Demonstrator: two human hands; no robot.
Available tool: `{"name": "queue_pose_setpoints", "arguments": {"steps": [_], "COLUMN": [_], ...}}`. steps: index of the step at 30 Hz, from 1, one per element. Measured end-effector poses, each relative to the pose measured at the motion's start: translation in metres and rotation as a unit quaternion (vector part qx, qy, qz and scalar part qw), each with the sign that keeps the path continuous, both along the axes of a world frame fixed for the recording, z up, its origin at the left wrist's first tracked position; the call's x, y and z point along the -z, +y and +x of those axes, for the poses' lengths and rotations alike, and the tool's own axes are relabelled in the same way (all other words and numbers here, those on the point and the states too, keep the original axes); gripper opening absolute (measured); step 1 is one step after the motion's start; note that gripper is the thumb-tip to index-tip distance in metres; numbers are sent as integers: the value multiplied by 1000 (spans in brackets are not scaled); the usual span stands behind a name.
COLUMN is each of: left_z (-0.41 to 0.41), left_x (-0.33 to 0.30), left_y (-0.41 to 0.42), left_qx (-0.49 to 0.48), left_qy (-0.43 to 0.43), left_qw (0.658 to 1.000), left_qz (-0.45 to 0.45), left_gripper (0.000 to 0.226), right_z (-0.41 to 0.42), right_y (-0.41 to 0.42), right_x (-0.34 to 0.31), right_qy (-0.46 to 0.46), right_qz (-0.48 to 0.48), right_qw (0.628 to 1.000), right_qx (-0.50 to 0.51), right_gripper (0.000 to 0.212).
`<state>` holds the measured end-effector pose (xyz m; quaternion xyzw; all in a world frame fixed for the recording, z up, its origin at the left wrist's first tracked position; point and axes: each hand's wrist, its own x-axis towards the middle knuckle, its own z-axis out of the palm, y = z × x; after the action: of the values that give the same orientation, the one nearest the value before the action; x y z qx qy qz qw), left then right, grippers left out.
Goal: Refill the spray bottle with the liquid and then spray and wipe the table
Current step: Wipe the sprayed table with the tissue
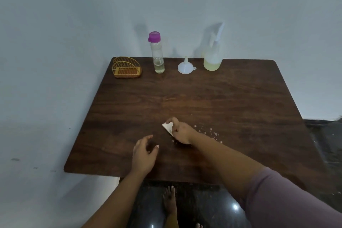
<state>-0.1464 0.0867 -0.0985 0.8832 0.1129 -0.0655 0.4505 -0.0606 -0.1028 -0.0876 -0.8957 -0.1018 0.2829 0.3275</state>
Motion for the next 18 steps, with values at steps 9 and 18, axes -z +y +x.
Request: {"name": "queue_pose_setpoints", "arguments": {"steps": [9,18], "left_z": [15,17], "left_x": [0,4], "left_y": [-51,-55], "left_qx": [47,69], "left_qy": [32,43], "left_qw": [998,997], "left_qz": [-25,-7], "left_gripper": [40,38], "right_z": [-1,-31], "right_y": [-75,-133], "right_x": [-11,1], "right_qy": [-181,-188], "right_qz": [-239,-157], "right_qw": [932,945], "right_qx": [-205,216], "right_gripper": [61,43]}}
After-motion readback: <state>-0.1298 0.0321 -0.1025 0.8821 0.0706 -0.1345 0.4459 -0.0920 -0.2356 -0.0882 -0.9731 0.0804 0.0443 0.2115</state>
